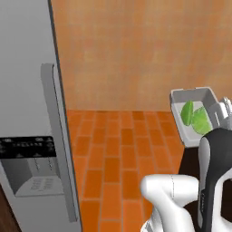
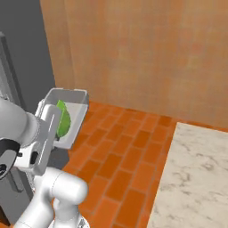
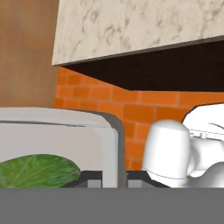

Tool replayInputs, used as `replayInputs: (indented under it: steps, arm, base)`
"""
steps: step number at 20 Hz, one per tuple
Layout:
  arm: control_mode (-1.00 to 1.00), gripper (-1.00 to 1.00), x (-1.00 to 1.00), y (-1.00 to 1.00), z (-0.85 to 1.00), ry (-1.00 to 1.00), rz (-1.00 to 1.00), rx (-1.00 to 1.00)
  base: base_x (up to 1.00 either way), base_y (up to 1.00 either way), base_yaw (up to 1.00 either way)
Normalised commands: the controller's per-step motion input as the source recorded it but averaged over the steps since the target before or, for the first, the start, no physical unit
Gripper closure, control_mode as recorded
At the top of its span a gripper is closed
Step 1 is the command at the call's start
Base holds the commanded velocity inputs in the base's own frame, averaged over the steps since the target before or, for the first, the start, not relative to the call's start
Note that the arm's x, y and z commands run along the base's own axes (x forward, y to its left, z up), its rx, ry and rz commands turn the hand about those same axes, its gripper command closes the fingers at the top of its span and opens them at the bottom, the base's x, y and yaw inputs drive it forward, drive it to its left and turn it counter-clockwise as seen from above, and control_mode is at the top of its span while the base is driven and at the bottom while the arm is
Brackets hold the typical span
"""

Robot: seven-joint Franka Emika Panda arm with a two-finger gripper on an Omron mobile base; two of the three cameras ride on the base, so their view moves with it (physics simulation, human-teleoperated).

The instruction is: Take the meat container that has the fish and place it on the second highest rack of the freezer. Then take the vegetable container that has the lemon wedges and place it on the highest rack of the freezer.

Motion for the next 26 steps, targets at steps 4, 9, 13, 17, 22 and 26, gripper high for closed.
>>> replayInputs:
  steps: [4, 9, 13, 17, 22, 26]
  arm:
    - [1.0, 1.0, 0.0, 0.0, 0.0, 0.0, 0.0, 0.0]
    - [1.0, 1.0, 0.0, 0.0, 0.0, 0.0, 0.0, 0.0]
    - [1.0, 1.0, 0.0, 0.0, 0.0, 0.0, 0.0, 0.0]
    - [1.0, 1.0, 0.0, 0.0, 0.0, 0.0, 0.0, 0.0]
    - [1.0, 1.0, 0.0, 0.0, 0.0, 0.0, 0.0, 0.0]
    - [1.0, 1.0, 0.0, 0.0, 0.0, 0.0, 0.0, 0.0]
  base:
    - [0.58, -0.65, 0.09]
    - [0.92, -0.33, 0.08]
    - [1.0, -0.3, 0.09]
    - [1.0, -0.42, 0.14]
    - [1.0, -0.34, 0.19]
    - [0.8, -0.1, 0.29]
